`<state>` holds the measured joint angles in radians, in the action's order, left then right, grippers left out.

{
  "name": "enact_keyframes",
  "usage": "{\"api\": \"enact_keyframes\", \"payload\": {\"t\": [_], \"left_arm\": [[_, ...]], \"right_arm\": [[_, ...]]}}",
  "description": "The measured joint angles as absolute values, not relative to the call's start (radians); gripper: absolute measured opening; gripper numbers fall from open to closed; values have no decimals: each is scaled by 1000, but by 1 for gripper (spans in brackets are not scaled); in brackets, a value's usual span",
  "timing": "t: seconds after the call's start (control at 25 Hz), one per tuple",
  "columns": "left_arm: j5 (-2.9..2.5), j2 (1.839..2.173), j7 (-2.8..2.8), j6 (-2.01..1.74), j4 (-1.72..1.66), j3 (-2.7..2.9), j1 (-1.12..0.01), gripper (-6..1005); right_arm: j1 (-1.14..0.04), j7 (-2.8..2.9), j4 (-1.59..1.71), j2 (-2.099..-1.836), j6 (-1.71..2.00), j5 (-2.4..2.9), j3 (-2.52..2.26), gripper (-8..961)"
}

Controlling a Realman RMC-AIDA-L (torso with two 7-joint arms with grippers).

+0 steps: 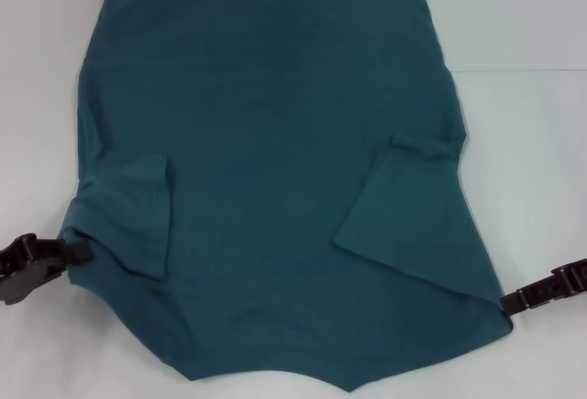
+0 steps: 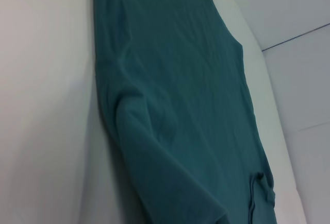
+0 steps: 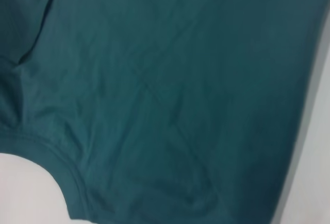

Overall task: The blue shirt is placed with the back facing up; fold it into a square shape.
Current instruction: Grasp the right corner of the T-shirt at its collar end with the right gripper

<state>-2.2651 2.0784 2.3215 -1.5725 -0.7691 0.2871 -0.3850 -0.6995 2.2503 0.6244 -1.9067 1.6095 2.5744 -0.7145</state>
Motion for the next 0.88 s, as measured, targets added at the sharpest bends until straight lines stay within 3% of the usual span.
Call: {"api": "enact_keyframes", "payload": {"t": [0.88], "left_arm": [[-2266, 2080, 2322, -1566, -758, 288, -388, 14]], "right_arm": [[-709, 2256, 613, -1939, 1550, 2576, -727, 614]]}}
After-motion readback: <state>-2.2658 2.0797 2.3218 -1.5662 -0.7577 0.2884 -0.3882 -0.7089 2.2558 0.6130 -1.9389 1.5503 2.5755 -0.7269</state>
